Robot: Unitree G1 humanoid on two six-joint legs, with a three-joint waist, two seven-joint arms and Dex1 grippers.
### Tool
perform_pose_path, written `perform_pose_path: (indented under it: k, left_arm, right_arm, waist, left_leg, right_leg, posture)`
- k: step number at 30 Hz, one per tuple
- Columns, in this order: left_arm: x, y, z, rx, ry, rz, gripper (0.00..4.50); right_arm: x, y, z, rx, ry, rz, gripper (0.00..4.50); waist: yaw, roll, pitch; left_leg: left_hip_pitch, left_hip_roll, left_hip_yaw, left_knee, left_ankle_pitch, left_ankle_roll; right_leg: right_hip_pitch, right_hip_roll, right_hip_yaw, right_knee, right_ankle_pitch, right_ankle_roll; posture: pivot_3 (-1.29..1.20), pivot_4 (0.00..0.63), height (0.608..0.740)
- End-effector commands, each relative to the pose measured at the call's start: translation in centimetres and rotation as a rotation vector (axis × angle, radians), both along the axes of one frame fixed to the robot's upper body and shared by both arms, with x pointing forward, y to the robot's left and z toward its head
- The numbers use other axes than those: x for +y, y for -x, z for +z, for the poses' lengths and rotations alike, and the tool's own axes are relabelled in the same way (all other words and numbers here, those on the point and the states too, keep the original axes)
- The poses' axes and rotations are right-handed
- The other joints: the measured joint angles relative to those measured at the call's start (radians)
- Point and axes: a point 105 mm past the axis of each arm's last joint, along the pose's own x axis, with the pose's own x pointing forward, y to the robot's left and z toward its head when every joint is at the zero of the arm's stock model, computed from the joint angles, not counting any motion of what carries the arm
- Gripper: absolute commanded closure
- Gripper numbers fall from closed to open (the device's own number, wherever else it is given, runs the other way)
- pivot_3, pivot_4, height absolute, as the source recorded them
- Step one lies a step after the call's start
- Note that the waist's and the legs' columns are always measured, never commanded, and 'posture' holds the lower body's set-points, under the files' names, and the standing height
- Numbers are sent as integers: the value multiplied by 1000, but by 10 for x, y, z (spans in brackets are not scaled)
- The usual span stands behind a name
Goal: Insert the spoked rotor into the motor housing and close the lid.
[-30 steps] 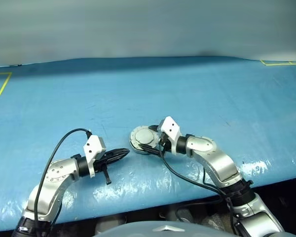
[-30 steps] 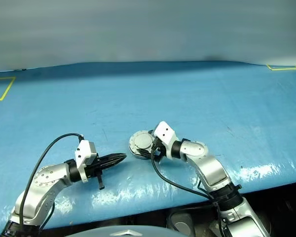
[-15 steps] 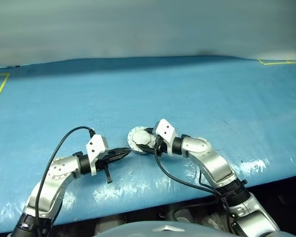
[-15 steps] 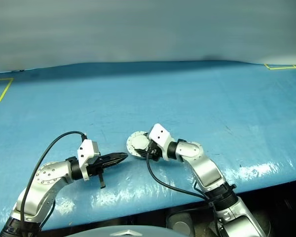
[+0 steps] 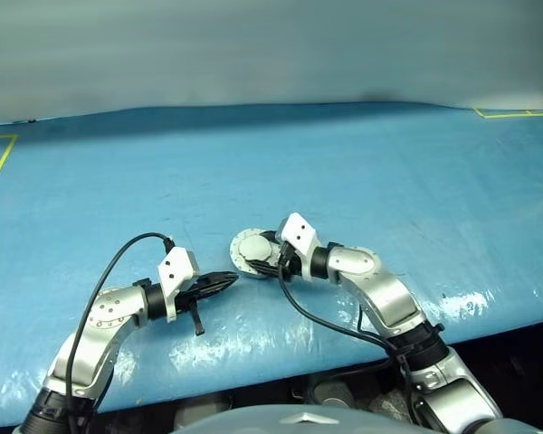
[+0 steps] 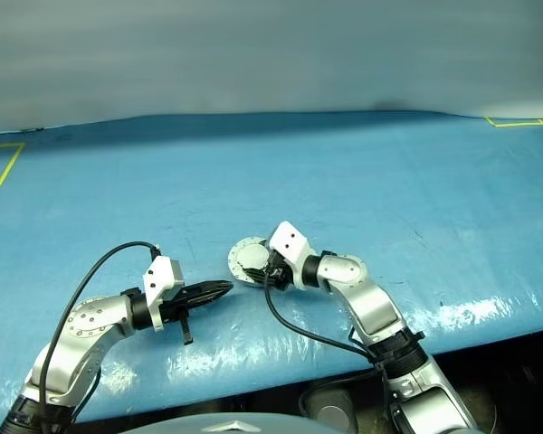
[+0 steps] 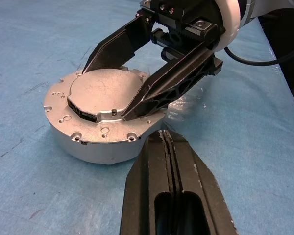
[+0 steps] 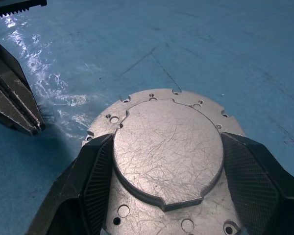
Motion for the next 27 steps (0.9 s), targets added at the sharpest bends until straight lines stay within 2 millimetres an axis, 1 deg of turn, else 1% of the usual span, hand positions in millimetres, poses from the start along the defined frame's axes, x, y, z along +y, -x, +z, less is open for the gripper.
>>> perform_pose_path:
  k: [1, 3, 9, 15, 18, 22, 27]
  left_arm:
    - [-1, 0, 7, -39, -5, -13, 4500]
    - [-1, 0, 7, -40, -4, -12, 4500]
    - [-2, -1, 9, -39, 1, -16, 4500]
    - [-3, 0, 8, -34, 5, -15, 4500]
    - [-3, 1, 8, -32, 8, -14, 4500]
    - [-5, 0, 8, -31, 12, -15, 4500]
    - [-8, 0, 8, -31, 20, -27, 4500]
  right_arm:
    - [2, -1, 25, -44, -87, 20, 1470]
    - [4, -1, 25, -43, -85, 27, 1470]
    - [3, -4, 0, -4, -6, -2, 1470]
    - [-3, 0, -17, 31, 35, -14, 1470]
    - [-6, 2, -19, 36, 46, 1, 1470]
    - [-9, 0, -15, 73, 0, -4, 1470]
    - [-15, -2, -28, 111, 38, -15, 1470]
  waist:
    - [-1, 0, 0]
    - [-1, 0, 0]
    - [-1, 0, 0]
    - [-2, 0, 0]
    - [-1, 0, 0]
    - [0, 0, 0]
    - [0, 0, 0]
  left_leg:
    - [0, 0, 0, 0, 0, 0]
    - [0, 0, 0, 0, 0, 0]
    - [0, 0, 0, 0, 0, 0]
    - [1, 1, 0, 0, 0, -1]
    - [1, 1, 0, 0, 0, -1]
    - [1, 1, 0, -1, 0, -1]
    - [1, 0, 0, -1, 0, 0]
  right_leg:
    - [0, 0, 0, 0, 0, 0]
    - [0, 0, 0, 0, 0, 0]
    - [0, 0, 0, 0, 0, 0]
    - [0, 0, 0, 0, 0, 0]
    - [1, 0, 0, 0, 0, 0]
    - [1, 0, 0, 0, 0, 0]
    - [1, 0, 0, 0, 0, 0]
  posture:
    - [0, 150, 740]
    - [0, 150, 740]
    - [0, 150, 740]
    - [0, 150, 740]
    - [0, 150, 740]
    - [0, 150, 740]
    - [0, 150, 740]
